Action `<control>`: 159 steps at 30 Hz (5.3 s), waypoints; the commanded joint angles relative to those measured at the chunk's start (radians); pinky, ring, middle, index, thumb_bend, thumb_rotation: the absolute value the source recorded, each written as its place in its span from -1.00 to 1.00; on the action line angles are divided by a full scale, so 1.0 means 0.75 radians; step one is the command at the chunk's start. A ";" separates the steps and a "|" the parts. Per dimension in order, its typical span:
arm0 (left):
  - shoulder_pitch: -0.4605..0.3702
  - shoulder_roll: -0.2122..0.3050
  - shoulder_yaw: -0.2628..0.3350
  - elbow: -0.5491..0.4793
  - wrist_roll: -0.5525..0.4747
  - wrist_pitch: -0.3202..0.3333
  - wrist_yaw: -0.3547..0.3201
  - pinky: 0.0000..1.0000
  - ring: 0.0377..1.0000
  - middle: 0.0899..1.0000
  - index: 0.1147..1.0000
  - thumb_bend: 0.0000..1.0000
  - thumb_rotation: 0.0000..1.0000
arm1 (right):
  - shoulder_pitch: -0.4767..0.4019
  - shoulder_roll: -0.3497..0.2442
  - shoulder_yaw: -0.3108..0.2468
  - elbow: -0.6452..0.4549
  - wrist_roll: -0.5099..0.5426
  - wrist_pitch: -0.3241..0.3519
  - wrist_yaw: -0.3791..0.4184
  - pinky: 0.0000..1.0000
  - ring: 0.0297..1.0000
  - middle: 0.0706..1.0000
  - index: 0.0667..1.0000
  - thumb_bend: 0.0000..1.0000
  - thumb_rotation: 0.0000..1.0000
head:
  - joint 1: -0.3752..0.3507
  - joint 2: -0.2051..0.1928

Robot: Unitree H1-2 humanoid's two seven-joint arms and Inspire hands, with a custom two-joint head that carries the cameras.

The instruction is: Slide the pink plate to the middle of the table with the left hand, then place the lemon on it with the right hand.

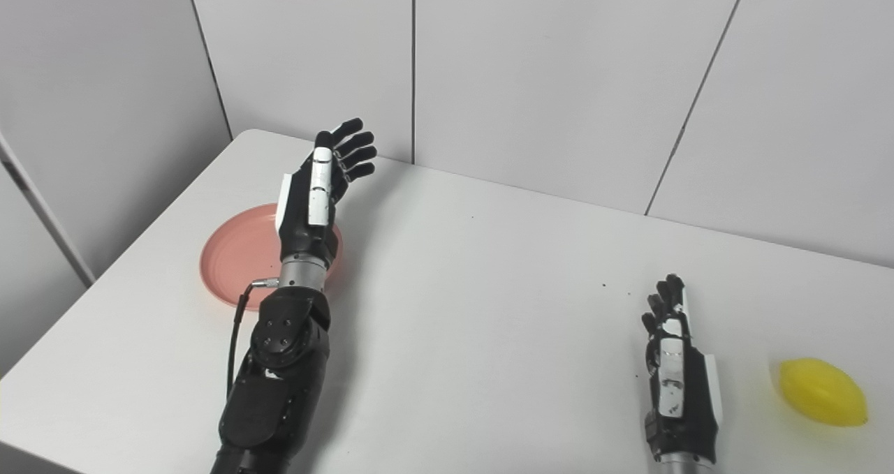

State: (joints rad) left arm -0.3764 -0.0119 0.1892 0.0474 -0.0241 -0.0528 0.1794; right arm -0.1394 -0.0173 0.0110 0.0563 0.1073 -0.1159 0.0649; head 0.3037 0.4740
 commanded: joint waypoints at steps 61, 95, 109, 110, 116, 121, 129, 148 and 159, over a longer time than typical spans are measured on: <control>0.112 0.535 0.233 0.238 -0.088 0.070 -0.092 0.69 0.65 0.59 0.56 0.29 1.00 | -0.005 -0.032 -0.026 0.025 0.010 -0.068 0.045 1.00 1.00 1.00 1.00 0.38 1.00 | 0.062 0.014; 0.090 0.492 0.097 0.377 -0.169 0.022 -0.255 0.81 0.78 0.75 0.72 0.22 1.00 | -0.005 -0.008 -0.036 0.006 -0.010 -0.057 0.027 1.00 1.00 1.00 1.00 0.36 1.00 | 0.072 0.015; 0.088 0.476 0.041 0.319 -0.208 0.052 -0.315 0.82 0.79 0.74 0.73 0.20 1.00 | -0.005 -0.002 -0.040 0.003 -0.009 -0.058 0.024 1.00 1.00 1.00 1.00 0.33 1.00 | 0.066 0.021; 0.086 0.474 0.036 0.321 -0.215 0.044 -0.328 0.82 0.78 0.74 0.72 0.21 1.00 | -0.006 -0.003 -0.039 0.002 -0.008 -0.056 0.025 1.00 1.00 1.00 1.00 0.33 1.00 | 0.065 0.021; 0.075 0.456 0.020 0.327 -0.257 0.037 -0.381 0.79 0.77 0.75 0.72 0.26 1.00 | -0.009 0.001 -0.038 -0.006 -0.007 -0.047 0.020 1.00 1.00 1.00 1.00 0.33 1.00 | 0.060 0.019; 0.080 0.432 0.003 0.299 -0.270 0.052 -0.407 0.79 0.77 0.76 0.73 0.23 1.00 | -0.012 -0.005 -0.033 -0.009 -0.006 -0.044 0.023 1.00 1.00 1.00 1.00 0.34 1.00 | 0.060 0.019; 0.068 0.381 -0.029 0.284 -0.287 0.069 -0.422 0.83 0.80 0.77 0.73 0.20 1.00 | -0.016 -0.004 -0.029 -0.013 -0.010 -0.044 0.020 1.00 1.00 1.00 1.00 0.33 1.00 | 0.043 0.023; 0.027 0.212 -0.180 0.311 -0.224 0.046 -0.420 0.82 0.77 0.74 0.70 0.20 1.00 | -0.014 0.006 -0.023 0.003 -0.013 -0.061 0.019 1.00 1.00 1.00 1.00 0.42 1.00 | -0.055 0.052; 0.037 0.151 -0.196 0.254 -0.227 0.093 -0.404 0.82 0.78 0.74 0.70 0.18 1.00 | -0.001 0.059 -0.007 -0.037 -0.059 -0.021 -0.034 1.00 1.00 1.00 1.00 0.50 1.00 | -0.196 0.098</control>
State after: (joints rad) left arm -0.3265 0.1241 0.0664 0.2646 -0.1952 0.0048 -0.0999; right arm -0.1419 0.0158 0.0020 0.0524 0.0688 -0.1154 0.0518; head 0.1733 0.5400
